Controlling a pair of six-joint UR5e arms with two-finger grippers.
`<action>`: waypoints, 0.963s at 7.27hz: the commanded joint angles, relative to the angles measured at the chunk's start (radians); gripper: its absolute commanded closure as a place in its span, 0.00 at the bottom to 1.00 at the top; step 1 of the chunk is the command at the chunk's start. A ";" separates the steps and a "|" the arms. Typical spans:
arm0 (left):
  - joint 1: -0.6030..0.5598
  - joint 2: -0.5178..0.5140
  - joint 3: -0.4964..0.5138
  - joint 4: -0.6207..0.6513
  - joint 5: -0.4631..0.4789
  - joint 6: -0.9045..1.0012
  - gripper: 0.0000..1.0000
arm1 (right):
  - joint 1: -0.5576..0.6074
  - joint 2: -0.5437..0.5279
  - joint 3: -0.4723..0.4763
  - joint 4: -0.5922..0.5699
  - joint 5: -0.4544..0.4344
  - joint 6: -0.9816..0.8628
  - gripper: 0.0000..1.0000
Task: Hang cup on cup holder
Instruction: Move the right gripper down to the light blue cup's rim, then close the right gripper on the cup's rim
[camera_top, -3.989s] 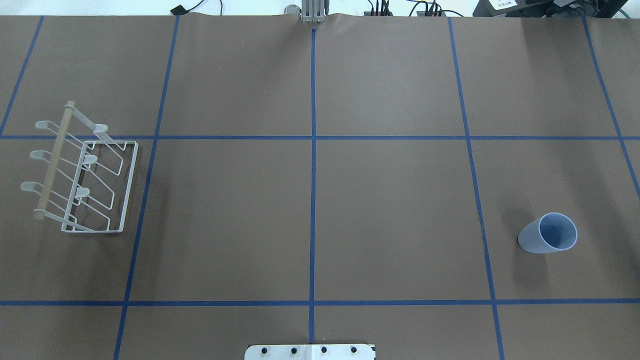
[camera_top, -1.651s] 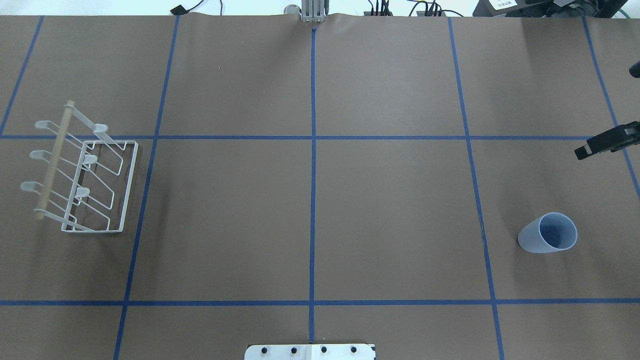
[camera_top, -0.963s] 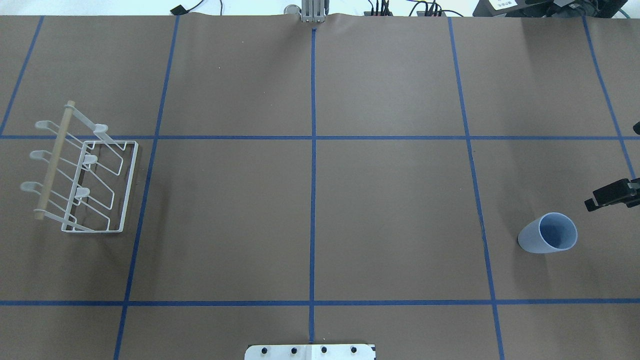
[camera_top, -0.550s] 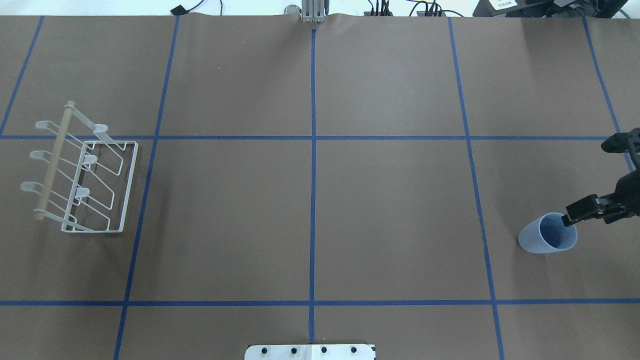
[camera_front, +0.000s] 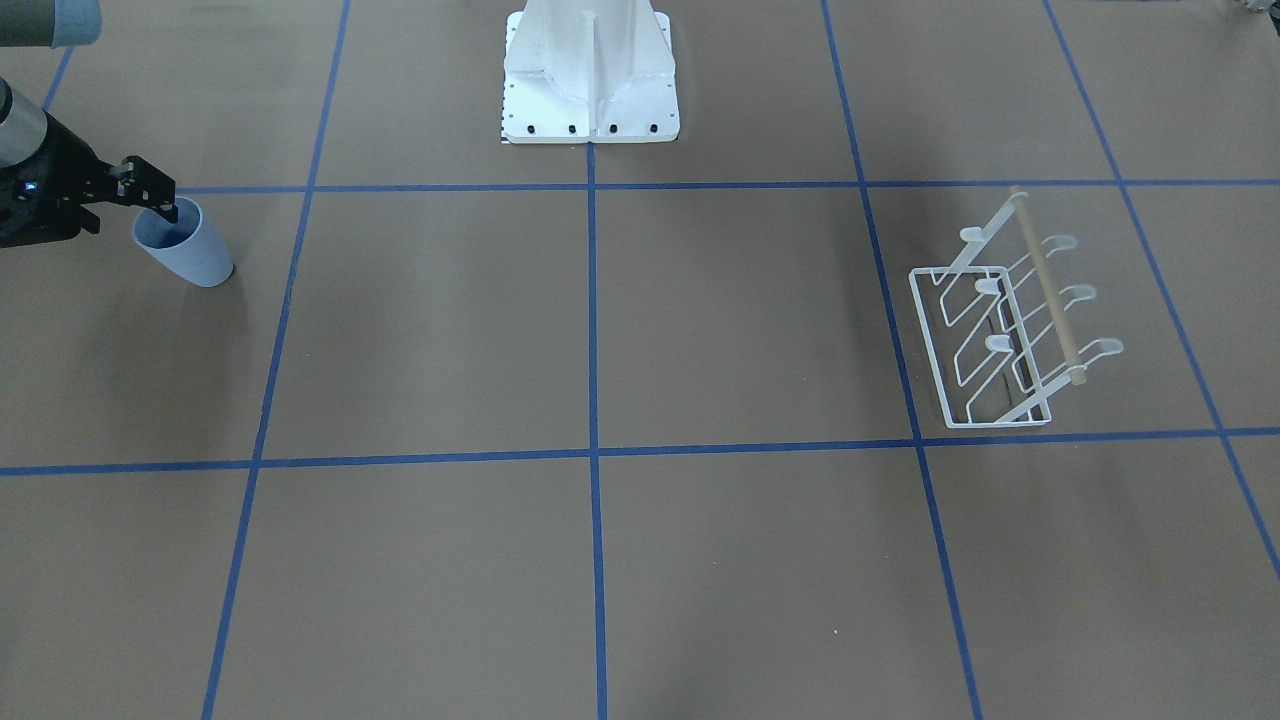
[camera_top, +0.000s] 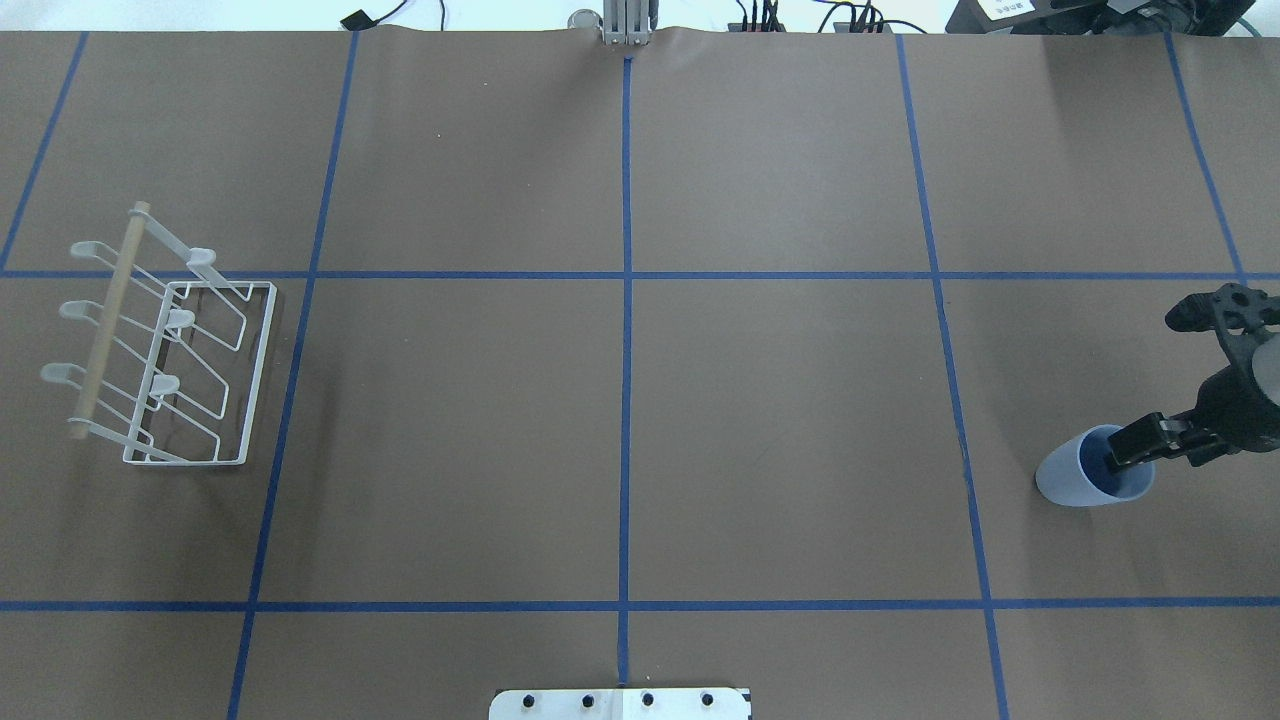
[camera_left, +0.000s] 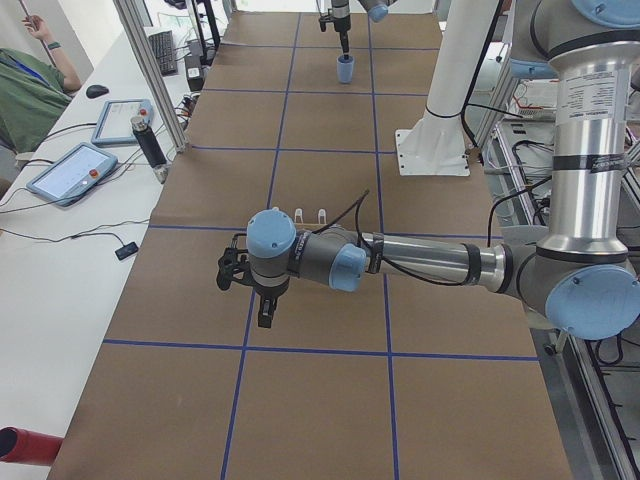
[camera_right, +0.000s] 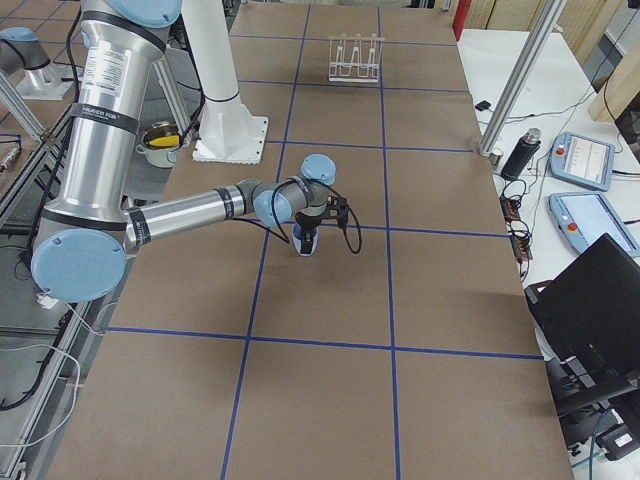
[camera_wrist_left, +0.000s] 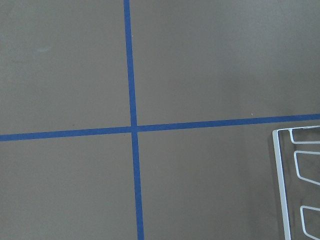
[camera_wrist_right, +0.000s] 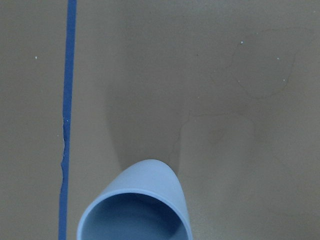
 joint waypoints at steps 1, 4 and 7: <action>0.000 0.000 -0.001 -0.001 0.002 0.000 0.01 | -0.014 0.005 -0.022 -0.001 0.001 0.001 0.01; 0.000 0.000 0.003 0.001 0.000 0.000 0.01 | -0.028 0.031 -0.048 0.001 0.001 -0.002 0.43; 0.000 0.000 0.006 -0.001 0.000 0.000 0.01 | -0.037 0.033 -0.036 0.001 0.002 -0.012 1.00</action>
